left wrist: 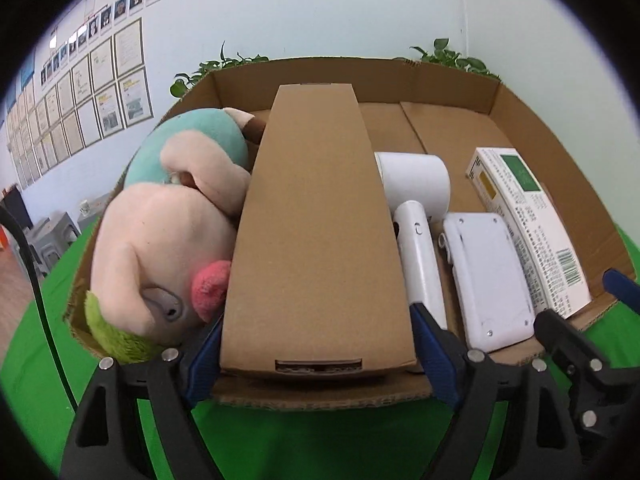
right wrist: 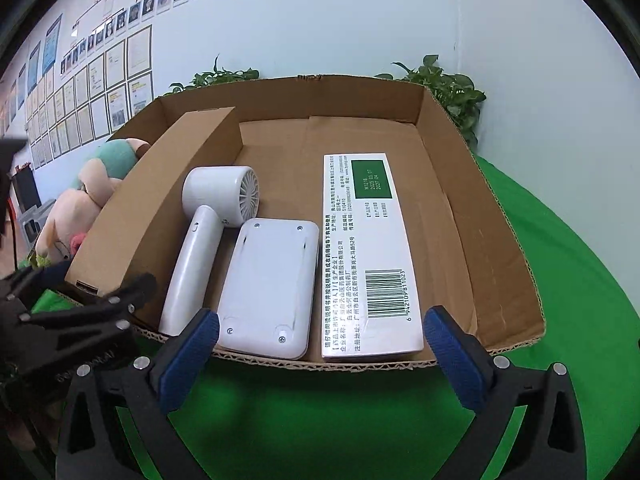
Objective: Organize objects
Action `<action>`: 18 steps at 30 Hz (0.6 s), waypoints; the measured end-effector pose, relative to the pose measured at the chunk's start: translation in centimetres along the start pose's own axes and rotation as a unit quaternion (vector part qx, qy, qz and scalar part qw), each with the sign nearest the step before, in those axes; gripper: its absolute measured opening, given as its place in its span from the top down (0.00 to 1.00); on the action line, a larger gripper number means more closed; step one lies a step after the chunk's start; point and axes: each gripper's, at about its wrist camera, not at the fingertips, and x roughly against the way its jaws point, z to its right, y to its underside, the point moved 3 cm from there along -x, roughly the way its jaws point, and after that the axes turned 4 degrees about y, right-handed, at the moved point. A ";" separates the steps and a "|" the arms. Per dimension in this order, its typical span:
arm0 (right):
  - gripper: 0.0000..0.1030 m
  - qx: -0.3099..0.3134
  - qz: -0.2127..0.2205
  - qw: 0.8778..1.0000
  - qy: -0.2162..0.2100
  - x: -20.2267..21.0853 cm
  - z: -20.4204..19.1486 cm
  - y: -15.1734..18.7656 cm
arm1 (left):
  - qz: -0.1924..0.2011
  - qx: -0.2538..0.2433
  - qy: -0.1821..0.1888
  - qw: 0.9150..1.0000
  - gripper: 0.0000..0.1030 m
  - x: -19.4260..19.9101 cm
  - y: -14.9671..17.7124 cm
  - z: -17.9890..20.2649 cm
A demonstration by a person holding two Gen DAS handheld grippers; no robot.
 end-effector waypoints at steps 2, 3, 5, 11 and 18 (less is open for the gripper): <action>0.00 -0.001 -0.002 1.000 0.000 -0.1 0.0 0.0 | -0.004 0.007 0.002 1.000 0.17 -0.2 0.0 -0.2; 0.00 -0.001 -0.003 1.000 0.000 -0.1 0.0 0.0 | -0.005 0.008 0.004 1.000 0.17 -0.2 -0.1 -0.2; 0.00 -0.001 -0.003 1.000 -0.001 -0.2 0.0 -0.1 | -0.005 0.007 0.003 1.000 0.16 -0.2 -0.1 -0.2; 0.00 0.000 -0.009 1.000 -0.002 -0.3 -0.3 -0.1 | -0.013 0.006 0.004 1.000 0.12 -0.5 0.1 0.2; 0.00 -0.002 -0.009 1.000 -0.003 0.0 -0.4 0.1 | -0.015 0.007 0.005 1.000 0.11 -0.6 0.2 0.3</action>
